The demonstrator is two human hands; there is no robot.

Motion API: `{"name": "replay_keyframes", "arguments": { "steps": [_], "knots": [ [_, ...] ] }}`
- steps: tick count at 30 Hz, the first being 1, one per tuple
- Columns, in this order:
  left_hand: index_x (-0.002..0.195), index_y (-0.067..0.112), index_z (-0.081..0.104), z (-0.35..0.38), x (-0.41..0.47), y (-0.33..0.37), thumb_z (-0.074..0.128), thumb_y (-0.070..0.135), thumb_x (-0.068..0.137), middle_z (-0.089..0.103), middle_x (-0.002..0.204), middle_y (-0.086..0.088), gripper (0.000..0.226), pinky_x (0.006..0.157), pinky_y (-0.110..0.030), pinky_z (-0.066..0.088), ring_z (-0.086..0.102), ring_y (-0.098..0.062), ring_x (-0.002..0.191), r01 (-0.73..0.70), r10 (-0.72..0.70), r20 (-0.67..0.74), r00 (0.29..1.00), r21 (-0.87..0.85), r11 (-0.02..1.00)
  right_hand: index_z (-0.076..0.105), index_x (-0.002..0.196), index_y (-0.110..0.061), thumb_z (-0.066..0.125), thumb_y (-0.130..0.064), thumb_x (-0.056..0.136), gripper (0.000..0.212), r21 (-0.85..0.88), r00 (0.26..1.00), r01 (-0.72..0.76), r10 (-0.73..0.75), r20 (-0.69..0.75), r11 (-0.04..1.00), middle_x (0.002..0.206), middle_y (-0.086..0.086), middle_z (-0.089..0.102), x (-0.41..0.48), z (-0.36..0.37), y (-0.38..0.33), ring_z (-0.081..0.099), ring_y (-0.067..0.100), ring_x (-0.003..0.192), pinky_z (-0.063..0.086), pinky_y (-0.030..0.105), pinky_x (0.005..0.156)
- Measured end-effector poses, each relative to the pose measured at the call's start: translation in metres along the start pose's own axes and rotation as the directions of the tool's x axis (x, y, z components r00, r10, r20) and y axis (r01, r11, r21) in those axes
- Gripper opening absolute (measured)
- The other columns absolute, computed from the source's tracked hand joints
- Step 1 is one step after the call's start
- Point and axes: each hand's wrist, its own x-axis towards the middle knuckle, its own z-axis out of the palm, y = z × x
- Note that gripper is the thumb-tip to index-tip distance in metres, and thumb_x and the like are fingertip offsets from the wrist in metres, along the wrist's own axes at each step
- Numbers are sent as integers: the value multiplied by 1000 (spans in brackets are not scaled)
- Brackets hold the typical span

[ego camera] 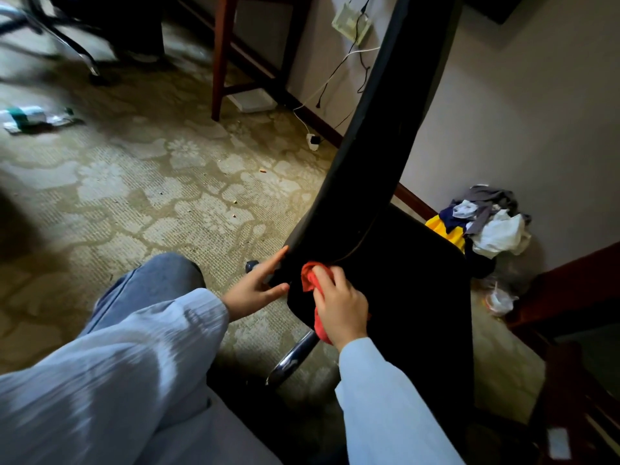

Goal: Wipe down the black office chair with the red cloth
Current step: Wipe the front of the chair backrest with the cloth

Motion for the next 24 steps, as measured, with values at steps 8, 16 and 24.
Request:
{"name": "replay_keyframes", "arguments": {
  "steps": [8, 16, 24],
  "knots": [
    [150, 17, -2, 0, -2, 3, 59, 10, 91, 1, 155, 9, 85, 116, -41, 23, 7, -7, 143, 19, -25, 83, 996, 78, 997, 60, 119, -25, 54, -27, 92, 28, 141, 912, -393, 366, 183, 909, 123, 5, 55, 1, 21, -17, 61, 35, 97, 47, 37, 73],
    [149, 14, -4, 1, -1, 7, 63, 18, 88, 1, 157, 2, 91, 117, -40, 19, 6, -12, 145, 9, -18, 84, 996, 104, 995, 70, 98, -13, 66, -11, 81, 17, 502, 764, -483, 625, -160, 718, 102, 12, 62, 2, -6, 8, 61, 31, 90, 41, 27, 74],
    [148, 17, -6, 2, -5, 13, 59, 24, 82, -1, 155, 8, 92, 117, -42, 19, 7, -9, 144, 12, -18, 85, 996, 72, 997, 66, 98, 2, 61, -9, 85, 18, 600, 715, -126, 491, -498, 790, 93, 16, 62, 30, -55, 4, 54, 13, 87, 31, -3, 81]
  ]
}}
